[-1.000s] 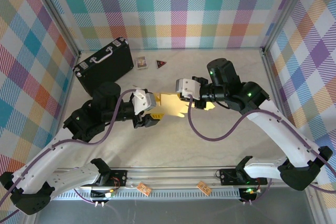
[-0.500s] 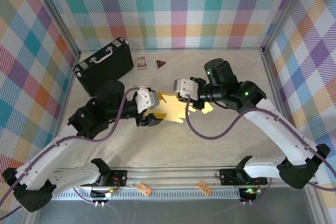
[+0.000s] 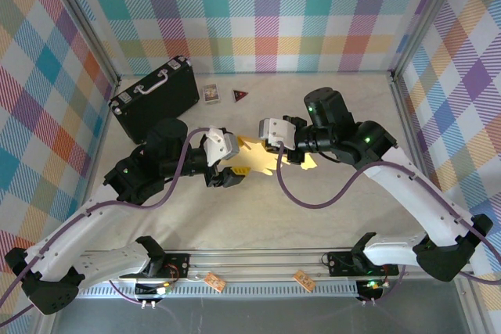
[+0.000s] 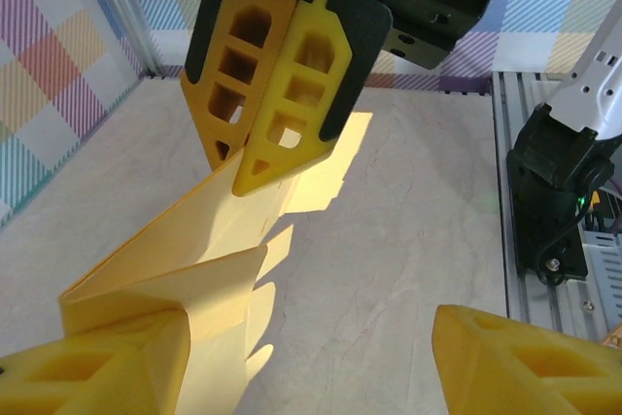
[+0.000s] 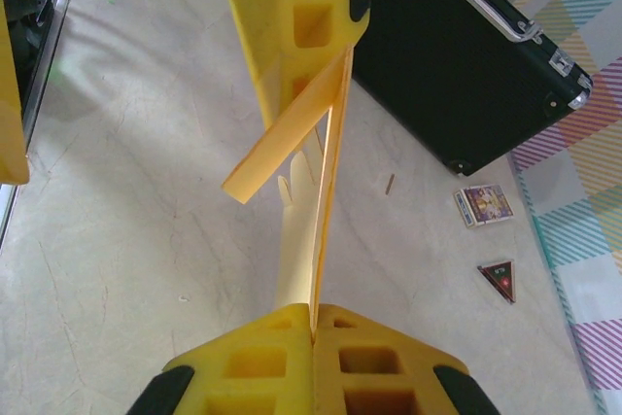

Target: Fold the paper box

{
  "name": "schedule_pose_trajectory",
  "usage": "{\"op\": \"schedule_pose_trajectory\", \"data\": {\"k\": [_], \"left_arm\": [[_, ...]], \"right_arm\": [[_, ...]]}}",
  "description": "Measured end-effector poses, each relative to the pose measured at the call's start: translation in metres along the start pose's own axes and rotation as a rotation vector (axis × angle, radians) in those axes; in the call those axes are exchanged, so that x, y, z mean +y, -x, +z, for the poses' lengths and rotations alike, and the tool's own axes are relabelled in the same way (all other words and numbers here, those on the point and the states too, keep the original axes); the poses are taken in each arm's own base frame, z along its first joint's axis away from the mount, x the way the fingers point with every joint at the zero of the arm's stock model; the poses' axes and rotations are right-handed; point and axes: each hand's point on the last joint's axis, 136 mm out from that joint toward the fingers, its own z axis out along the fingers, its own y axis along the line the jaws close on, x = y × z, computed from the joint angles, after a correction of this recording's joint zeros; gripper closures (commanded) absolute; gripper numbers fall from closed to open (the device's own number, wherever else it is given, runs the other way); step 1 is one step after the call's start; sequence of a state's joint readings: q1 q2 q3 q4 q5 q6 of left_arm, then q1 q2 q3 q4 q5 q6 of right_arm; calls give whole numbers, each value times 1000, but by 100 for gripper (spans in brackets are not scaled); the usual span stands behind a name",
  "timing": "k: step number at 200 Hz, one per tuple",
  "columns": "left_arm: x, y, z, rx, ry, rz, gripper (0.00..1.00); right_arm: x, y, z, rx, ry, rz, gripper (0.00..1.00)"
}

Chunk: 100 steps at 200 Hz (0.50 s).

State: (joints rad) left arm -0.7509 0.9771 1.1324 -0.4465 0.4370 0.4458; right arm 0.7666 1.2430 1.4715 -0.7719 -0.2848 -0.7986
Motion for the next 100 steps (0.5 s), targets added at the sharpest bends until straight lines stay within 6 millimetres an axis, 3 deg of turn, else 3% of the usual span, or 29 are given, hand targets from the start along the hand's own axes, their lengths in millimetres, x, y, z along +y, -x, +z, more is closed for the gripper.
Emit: {"op": "schedule_pose_trajectory", "data": {"k": [61,100], "left_arm": [[4,0,0,3,22,-29,28],[20,-3,-13,18,146,-78,24]], "right_arm": [[-5,-1,5,11,-13,57,100],[-17,2,10,47,-35,110,100]]}}
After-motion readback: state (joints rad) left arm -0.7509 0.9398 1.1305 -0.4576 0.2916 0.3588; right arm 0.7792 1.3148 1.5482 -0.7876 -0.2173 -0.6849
